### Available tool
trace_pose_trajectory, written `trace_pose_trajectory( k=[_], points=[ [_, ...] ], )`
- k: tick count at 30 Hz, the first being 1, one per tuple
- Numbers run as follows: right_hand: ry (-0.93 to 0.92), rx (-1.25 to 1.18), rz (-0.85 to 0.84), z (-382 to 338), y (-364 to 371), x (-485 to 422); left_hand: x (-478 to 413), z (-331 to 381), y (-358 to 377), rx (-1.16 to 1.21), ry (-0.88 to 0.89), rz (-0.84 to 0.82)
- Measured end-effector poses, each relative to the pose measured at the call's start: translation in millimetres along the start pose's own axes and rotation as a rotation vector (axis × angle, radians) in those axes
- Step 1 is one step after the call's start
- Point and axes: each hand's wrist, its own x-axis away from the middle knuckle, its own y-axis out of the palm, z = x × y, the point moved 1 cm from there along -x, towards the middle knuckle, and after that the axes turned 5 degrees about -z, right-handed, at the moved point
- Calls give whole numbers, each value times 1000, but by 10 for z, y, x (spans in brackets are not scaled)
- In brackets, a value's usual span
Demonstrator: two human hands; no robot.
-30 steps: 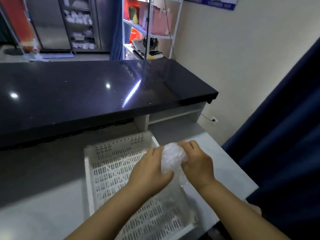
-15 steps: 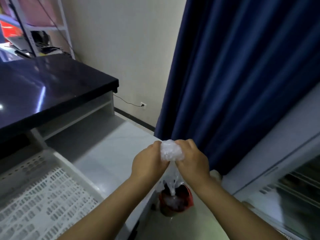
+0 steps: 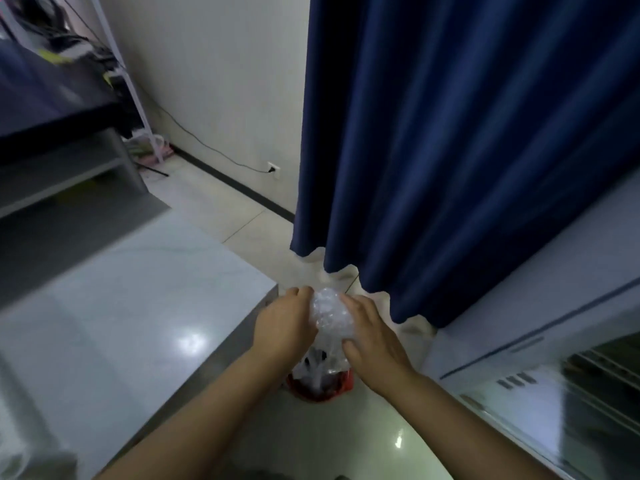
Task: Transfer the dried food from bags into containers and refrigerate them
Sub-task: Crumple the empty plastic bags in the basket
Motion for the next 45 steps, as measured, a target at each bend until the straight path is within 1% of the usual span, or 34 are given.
trace_pose_trajectory(
  k=[3,6,9,13,15,16,17,19,22,25,27,28,29,30,32,34,35,36,40,42,44,45],
  points=[
    [-18,1,-28,499,178,-139,-207,81,387,-63,14,-29],
    [25,5,-105,931,497,-274,-428,90,798,-132,1,-92],
    [79,16,-144,1278,865,-443,-654,-54,1309,-153,-81,-177],
    [160,40,-210,1761,1620,-650,-1018,-361,2150,-61,-238,-361],
    [204,40,-220,1993,2073,-746,-1170,-539,2603,18,-326,-391],
    [223,39,-221,2108,2307,-787,-1223,-636,2820,37,-359,-378],
    [240,40,-217,2212,2532,-832,-1276,-735,3043,35,-350,-370],
    [282,30,-199,2416,2967,-921,-1394,-955,3502,30,-278,-389],
    [350,8,-123,2737,3611,-1087,-1584,-1257,4091,184,-234,-433],
    [406,-35,-60,3077,4177,-1291,-1720,-1530,4586,251,-136,-436],
    [426,-141,-37,3291,4490,-1432,-1769,-1741,4866,209,-69,-458],
    [417,-167,-52,3381,4629,-1492,-1802,-1855,5028,159,-15,-449],
    [389,-144,-81,3453,4756,-1542,-1829,-1965,5194,94,40,-460],
    [357,-74,-119,3519,4886,-1584,-1858,-2045,5329,38,90,-472],
    [275,135,-197,3618,5113,-1654,-1924,-2154,5556,-43,115,-501],
    [221,294,-253,3676,5281,-1729,-2006,-2204,5740,-86,79,-496],
    [209,321,-285,3703,5360,-1764,-2060,-2210,5806,-63,48,-486],
    [211,298,-319,3739,5435,-1799,-2110,-2227,5881,-61,32,-485],
    [321,85,-512,3850,5732,-1917,-2279,-2275,6146,-276,3,-590],
    [328,-7,-545,3878,5874,-1968,-2326,-2289,6263,-359,-29,-611],
    [330,-17,-582,3913,5982,-2015,-2342,-2307,6351,-470,-17,-606],
    [331,24,-638,3930,6012,-2030,-2340,-2309,6380,-527,0,-596]
  ],
)
